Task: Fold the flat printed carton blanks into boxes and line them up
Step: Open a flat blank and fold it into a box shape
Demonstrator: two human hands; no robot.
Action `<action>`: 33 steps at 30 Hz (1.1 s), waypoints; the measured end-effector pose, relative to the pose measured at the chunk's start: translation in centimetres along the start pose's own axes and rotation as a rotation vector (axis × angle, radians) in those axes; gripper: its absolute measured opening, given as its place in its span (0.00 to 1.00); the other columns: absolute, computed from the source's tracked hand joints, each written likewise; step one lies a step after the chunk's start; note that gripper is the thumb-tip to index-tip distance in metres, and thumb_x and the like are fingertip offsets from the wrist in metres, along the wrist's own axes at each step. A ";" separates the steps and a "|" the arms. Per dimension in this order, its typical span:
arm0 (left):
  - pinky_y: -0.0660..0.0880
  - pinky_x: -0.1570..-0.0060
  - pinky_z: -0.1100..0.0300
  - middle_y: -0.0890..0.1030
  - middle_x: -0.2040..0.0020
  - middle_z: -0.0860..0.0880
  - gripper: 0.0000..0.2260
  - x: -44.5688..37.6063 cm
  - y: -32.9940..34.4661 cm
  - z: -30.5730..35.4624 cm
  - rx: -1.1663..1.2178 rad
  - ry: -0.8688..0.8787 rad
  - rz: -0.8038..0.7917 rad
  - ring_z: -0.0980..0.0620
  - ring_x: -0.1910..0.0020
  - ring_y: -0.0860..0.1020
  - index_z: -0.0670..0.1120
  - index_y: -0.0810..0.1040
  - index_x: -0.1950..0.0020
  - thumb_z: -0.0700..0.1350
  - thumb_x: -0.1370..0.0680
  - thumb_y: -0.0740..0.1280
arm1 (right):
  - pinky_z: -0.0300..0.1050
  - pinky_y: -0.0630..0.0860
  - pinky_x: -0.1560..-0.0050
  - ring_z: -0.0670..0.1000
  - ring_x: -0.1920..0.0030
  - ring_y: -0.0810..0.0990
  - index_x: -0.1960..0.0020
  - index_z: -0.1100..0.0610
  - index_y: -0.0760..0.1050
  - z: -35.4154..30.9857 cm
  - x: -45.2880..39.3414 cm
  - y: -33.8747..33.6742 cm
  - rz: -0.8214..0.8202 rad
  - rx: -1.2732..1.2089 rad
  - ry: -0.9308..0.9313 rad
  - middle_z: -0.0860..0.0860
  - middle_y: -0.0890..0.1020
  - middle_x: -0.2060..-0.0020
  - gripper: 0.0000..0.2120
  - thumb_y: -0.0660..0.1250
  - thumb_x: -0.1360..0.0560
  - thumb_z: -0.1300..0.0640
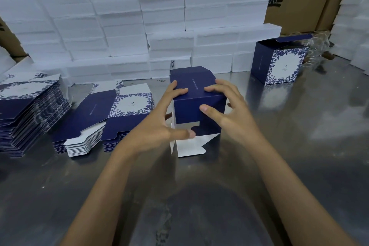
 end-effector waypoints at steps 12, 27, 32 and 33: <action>0.72 0.40 0.65 0.70 0.30 0.57 0.09 0.4 -0.2 1.3 0.161 0.111 0.492 0.70 0.32 0.66 0.53 0.83 0.44 0.42 0.22 0.72 | 0.44 0.69 0.30 0.48 0.28 0.68 0.51 0.39 0.81 -0.4 0.2 0.3 0.081 -0.169 -0.005 0.42 0.71 0.33 0.14 0.77 0.27 0.59; 0.69 0.50 0.80 0.75 0.31 0.56 0.10 0.5 -1.3 1.5 0.232 0.109 0.486 0.65 0.31 0.70 0.55 0.85 0.48 0.41 0.23 0.73 | 0.41 0.74 0.35 0.40 0.33 0.73 0.46 0.52 0.85 -0.1 -0.1 -0.6 0.058 -0.242 0.007 0.45 0.76 0.34 0.09 0.74 0.25 0.62; 0.69 0.50 0.79 0.75 0.30 0.55 0.14 0.6 -1.4 1.1 0.246 0.114 0.523 0.70 0.34 0.71 0.58 0.82 0.44 0.40 0.23 0.72 | 0.27 0.74 0.49 0.29 0.41 0.75 0.47 0.50 0.83 0.5 -0.3 -1.3 0.049 -0.234 -0.022 0.46 0.75 0.32 0.11 0.71 0.23 0.65; 0.69 0.50 0.79 0.75 0.30 0.55 0.14 0.6 -1.3 1.1 0.233 0.119 0.529 0.72 0.35 0.70 0.59 0.82 0.44 0.40 0.23 0.72 | 0.28 0.75 0.49 0.30 0.41 0.75 0.47 0.49 0.83 0.4 -0.4 -1.3 0.049 -0.219 -0.034 0.46 0.75 0.32 0.11 0.71 0.23 0.65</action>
Point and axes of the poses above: each hand's wrist, its own x-axis away from the middle knuckle, its own y-axis out of the palm, z = x × y, the point moved 9 cm from there along -x, towards the middle knuckle
